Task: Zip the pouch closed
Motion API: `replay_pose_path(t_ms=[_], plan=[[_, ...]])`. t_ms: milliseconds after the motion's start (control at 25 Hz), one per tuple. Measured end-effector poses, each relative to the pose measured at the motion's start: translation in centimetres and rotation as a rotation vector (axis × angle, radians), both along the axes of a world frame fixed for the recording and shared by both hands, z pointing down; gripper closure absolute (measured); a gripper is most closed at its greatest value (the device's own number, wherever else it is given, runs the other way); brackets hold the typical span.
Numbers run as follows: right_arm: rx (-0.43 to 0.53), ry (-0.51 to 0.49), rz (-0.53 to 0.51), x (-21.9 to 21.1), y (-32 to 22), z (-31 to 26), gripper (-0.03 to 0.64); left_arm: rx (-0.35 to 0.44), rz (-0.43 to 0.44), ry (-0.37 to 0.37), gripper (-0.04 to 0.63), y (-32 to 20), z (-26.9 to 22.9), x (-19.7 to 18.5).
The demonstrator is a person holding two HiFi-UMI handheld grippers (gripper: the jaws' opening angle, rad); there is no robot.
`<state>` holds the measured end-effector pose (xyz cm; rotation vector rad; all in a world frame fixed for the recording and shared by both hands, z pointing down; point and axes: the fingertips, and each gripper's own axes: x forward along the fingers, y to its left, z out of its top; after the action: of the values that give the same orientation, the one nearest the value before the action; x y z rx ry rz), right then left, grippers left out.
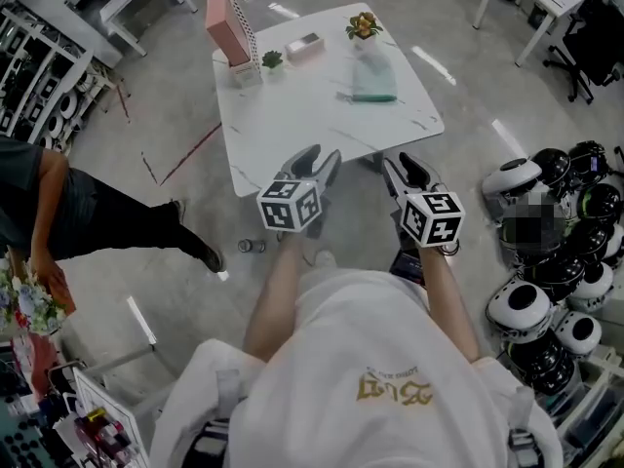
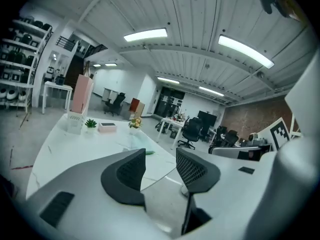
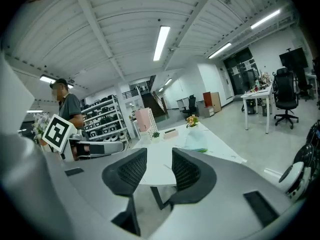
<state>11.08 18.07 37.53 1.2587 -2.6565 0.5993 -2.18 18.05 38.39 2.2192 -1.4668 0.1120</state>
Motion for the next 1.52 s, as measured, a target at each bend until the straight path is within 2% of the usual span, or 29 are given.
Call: replay_pose_path(t_ms=[400,560,720,1120,1520], plan=[[-0.053,-0.005,-0.003,1.2,-0.2,3.2,0.473,-0.046,-0.065,-0.023,0.403,1.0,2.7,-0.7],[-0.076,-0.01,-0.003,0.0,-2.0,4.2,0.476,-0.061,-0.07,-0.043,0.403,-0.6,3.4,-2.0],[-0.1,0.027,-0.005,-1.6,-5.4,5.6,0.477,-0.09,-0.055,-0.061,0.407,-4.1,5.2,-3.3],[-0.203,0.134,0.043,-5.1,-17.6,10.3,0.477,-0.172,0.062,-0.083,0.413,-18.5,9.9,-6.1],[-0.286,0.198,0.064,-8.2,-22.2,13.6,0.472,-0.225,0.234,-0.133,0.423,-24.9,13.9,-6.6]])
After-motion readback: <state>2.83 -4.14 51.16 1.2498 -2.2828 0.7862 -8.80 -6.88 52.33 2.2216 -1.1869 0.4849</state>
